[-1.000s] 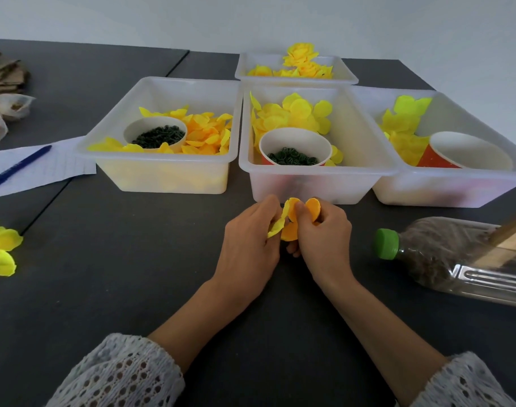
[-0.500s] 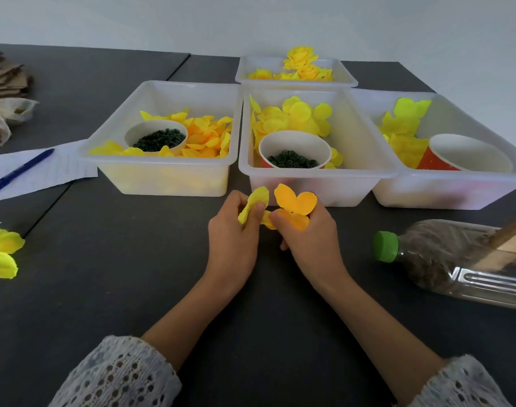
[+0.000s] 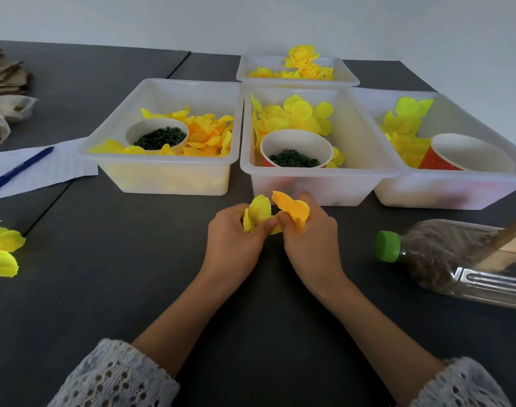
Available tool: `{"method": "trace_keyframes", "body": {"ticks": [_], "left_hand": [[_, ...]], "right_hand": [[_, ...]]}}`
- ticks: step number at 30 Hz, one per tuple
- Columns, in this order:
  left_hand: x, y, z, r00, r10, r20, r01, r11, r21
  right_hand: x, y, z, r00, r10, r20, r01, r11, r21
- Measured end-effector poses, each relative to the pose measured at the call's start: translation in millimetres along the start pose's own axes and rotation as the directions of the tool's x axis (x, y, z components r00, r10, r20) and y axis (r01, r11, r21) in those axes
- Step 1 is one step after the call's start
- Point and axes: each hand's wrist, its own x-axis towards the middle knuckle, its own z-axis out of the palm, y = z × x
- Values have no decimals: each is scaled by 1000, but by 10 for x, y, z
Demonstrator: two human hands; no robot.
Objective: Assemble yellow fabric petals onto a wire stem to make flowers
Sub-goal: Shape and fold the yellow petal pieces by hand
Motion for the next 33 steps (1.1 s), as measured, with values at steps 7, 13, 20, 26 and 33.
{"method": "trace_keyframes", "body": {"ticks": [7,13,20,26,33], "left_hand": [[-43,249,-231,990,-25,138,98,830,-549],[58,392,-625,980,-28,198,96,936,-339],[896,541,-1263,953,97,-286,-82,995,65],[1857,637,-1235,916,260,-304,-27,799,601],[2145,442,-908,996,41,78,-87,572,816]], "right_hand": [[6,-22,-45,1000,-28,-7,28,1000,-5],[25,-19,-89,987,157,26,-157,946,284],[30,-22,-81,976,206,69,-217,912,347],[32,-34,-86,966,238,105,-259,918,302],[39,-45,-111,944,293,149,-324,905,276]]}}
